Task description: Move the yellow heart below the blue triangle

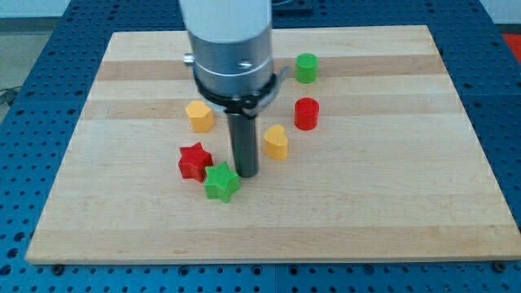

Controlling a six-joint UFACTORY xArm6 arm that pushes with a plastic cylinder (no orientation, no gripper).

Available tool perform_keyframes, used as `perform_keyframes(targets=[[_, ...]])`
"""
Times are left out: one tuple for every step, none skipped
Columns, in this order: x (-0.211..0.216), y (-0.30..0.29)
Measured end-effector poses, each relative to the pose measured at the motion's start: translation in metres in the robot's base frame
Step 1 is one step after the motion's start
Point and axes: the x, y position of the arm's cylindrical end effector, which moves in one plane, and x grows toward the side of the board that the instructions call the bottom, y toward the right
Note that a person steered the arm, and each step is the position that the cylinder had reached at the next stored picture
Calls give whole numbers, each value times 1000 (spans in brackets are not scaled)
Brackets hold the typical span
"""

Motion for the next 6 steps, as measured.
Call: perform_keyframes(targets=[[17, 40], [31, 63], [31, 76], [13, 76], [-20, 73], [-44, 63]])
